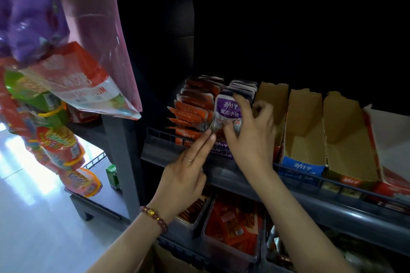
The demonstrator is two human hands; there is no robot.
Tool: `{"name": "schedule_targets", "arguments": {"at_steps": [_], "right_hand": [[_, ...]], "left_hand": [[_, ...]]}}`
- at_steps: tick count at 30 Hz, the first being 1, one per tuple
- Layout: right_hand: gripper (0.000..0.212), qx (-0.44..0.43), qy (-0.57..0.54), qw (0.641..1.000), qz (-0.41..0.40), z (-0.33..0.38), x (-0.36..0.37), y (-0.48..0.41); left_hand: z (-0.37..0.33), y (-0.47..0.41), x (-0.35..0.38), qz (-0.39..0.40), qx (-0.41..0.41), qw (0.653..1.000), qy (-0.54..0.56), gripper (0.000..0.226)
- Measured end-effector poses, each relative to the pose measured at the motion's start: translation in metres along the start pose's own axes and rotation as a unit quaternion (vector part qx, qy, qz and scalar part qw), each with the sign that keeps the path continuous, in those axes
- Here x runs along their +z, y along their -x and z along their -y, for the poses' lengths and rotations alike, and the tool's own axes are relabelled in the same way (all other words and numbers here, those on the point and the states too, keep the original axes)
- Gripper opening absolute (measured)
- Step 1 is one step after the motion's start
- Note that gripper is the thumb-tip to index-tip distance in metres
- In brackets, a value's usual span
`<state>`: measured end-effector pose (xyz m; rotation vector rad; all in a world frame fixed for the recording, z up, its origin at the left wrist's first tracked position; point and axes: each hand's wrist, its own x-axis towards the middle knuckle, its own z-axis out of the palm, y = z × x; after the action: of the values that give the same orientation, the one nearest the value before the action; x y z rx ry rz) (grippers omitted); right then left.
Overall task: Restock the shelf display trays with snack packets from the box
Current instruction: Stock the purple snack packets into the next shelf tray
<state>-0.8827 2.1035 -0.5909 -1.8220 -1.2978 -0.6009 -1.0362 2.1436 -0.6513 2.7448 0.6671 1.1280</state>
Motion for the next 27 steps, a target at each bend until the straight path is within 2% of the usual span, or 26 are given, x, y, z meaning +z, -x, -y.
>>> {"name": "schedule_targets", "arguments": {"at_steps": [4,8,11,13,15,17,19,21,24,27], "right_hand": [[0.052,-0.022,-0.006,0.998,-0.053,0.000,-0.020,0.005],[0.038,-0.084,-0.120,0.987,-0.070,-0.003,-0.042,0.024],[0.025,-0.165,-0.190,0.968,0.017,-0.001,-0.056,0.058],[0.020,-0.233,-0.191,0.949,0.091,0.001,-0.063,0.091],[0.017,-0.313,-0.160,0.919,0.181,0.001,-0.066,0.126],[0.014,-0.358,-0.142,0.879,0.282,-0.003,-0.065,0.167],[0.014,-0.346,-0.162,0.853,0.355,-0.013,-0.060,0.216],[0.015,-0.303,-0.183,0.843,0.404,-0.024,-0.054,0.264],[0.015,-0.222,-0.173,0.828,0.484,-0.044,-0.032,0.325],[0.016,-0.115,-0.121,0.774,0.610,-0.066,-0.001,0.377]], "left_hand": [[-0.007,0.009,-0.014,-0.052,0.091,0.994,-0.023,0.046],[-0.016,0.034,-0.029,-0.047,0.181,0.979,-0.076,0.028],[-0.030,0.057,-0.052,-0.005,0.166,0.984,-0.068,0.023],[-0.037,0.075,-0.064,0.039,0.143,0.987,-0.065,0.022],[-0.039,0.095,-0.070,0.094,0.143,0.982,-0.085,0.022],[-0.037,0.126,-0.066,0.160,0.153,0.971,-0.090,0.023],[-0.030,0.165,-0.055,0.228,0.142,0.961,-0.071,0.024],[-0.021,0.205,-0.039,0.296,0.122,0.945,-0.067,0.023],[-0.008,0.257,-0.021,0.369,0.100,0.920,-0.082,0.009],[-0.002,0.292,-0.018,0.408,0.078,0.907,-0.070,0.010]]}}
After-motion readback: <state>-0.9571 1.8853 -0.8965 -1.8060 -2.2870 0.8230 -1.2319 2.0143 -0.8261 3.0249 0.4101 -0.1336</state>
